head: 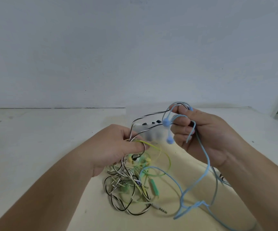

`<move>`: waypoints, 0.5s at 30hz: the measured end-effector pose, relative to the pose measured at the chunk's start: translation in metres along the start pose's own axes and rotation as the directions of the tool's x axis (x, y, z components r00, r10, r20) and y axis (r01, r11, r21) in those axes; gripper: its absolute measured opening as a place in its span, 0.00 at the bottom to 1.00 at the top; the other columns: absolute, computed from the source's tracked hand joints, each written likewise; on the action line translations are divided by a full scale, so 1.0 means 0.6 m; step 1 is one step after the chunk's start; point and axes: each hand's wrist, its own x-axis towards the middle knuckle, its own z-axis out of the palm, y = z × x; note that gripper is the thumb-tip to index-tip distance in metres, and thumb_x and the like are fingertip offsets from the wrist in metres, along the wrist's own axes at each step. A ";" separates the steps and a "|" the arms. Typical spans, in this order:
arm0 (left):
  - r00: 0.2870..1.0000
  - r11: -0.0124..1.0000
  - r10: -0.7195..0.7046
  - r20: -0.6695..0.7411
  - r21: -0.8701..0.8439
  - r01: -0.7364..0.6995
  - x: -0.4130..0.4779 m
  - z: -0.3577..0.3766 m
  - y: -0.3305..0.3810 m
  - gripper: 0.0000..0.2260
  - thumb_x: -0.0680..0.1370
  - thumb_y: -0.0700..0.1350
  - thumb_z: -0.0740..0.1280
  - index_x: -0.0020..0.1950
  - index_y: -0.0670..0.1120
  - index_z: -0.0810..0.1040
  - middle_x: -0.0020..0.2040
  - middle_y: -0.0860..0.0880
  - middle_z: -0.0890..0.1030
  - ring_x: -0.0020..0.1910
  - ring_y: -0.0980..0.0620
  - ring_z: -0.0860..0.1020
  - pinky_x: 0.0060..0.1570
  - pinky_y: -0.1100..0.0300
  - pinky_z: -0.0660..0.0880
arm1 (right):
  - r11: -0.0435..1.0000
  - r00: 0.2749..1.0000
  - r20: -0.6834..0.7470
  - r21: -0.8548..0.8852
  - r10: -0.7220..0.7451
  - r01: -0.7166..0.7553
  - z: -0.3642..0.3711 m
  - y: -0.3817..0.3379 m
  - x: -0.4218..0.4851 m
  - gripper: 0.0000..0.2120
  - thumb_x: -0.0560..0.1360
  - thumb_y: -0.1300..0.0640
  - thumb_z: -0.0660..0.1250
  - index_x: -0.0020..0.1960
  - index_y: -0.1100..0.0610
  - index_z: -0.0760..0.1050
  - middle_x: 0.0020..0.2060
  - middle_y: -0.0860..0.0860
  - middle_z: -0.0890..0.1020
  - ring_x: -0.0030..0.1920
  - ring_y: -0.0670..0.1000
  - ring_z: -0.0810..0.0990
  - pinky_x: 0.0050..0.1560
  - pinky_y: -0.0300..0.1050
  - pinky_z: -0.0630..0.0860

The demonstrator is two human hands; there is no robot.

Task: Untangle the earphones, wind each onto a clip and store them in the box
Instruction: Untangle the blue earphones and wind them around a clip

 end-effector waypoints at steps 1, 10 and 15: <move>1.000 1.000 0.015 0.013 -0.027 -0.015 -0.001 -0.001 0.004 0.01 0.73 0.43 0.75 0.43 0.46 0.86 0.28 0.54 0.77 0.26 0.56 0.64 0.24 0.65 0.60 | 1.000 1.000 -0.024 -0.015 -0.007 0.007 -0.001 -0.002 0.000 0.08 0.72 0.59 0.64 0.40 0.58 0.81 0.28 0.48 0.67 0.24 0.45 0.62 0.22 0.35 0.62; 0.952 0.977 0.000 -0.306 -0.204 -0.065 0.015 -0.034 0.001 0.08 0.64 0.42 0.71 0.26 0.51 0.76 0.29 0.51 0.66 0.28 0.53 0.63 0.30 0.59 0.60 | 0.780 0.983 -0.120 -0.625 -0.142 0.036 -0.018 -0.015 -0.005 0.18 0.71 0.50 0.71 0.49 0.66 0.81 0.39 0.54 0.83 0.27 0.50 0.56 0.26 0.39 0.56; 0.851 0.966 0.008 -0.525 -0.217 -0.143 0.012 -0.061 0.006 0.04 0.54 0.39 0.62 0.23 0.48 0.72 0.29 0.48 0.63 0.30 0.50 0.59 0.30 0.59 0.54 | 0.803 0.960 -0.189 -0.593 -0.205 0.055 -0.014 -0.025 -0.011 0.13 0.82 0.56 0.62 0.47 0.60 0.82 0.46 0.56 0.87 0.30 0.53 0.79 0.32 0.42 0.76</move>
